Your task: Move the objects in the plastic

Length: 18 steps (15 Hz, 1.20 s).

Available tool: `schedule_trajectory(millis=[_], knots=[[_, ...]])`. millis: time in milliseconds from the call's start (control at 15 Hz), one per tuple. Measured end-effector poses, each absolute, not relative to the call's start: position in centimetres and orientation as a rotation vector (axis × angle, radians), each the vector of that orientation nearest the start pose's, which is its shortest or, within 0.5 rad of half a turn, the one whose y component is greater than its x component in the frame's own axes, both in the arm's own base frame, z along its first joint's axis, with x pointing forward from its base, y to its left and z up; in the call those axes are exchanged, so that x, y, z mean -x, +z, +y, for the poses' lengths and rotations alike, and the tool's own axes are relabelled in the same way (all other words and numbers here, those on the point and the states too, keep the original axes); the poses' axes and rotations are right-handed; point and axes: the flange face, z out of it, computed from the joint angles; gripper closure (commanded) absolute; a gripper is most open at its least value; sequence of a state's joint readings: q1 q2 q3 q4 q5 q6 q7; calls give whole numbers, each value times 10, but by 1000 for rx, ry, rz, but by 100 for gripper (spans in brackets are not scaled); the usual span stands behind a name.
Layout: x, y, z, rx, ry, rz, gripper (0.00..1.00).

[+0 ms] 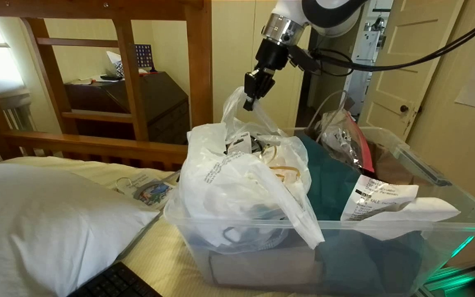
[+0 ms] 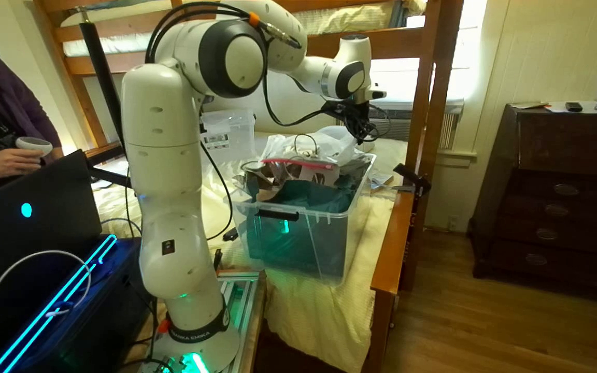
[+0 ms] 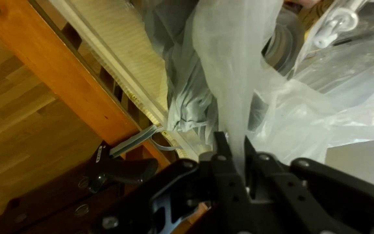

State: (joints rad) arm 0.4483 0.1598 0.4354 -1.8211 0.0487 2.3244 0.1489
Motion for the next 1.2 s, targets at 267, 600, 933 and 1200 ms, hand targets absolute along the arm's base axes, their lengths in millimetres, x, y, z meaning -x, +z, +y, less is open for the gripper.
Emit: schedule_trajectory(millis=[267,600,933,1200], knots=[[-380,509,488,2667,-260,-967,100],[-307,534,496,2529,101,-914,100],[-268,525,472,2389,440,-812,100],[-278,477,446,2381,617,-749,100]])
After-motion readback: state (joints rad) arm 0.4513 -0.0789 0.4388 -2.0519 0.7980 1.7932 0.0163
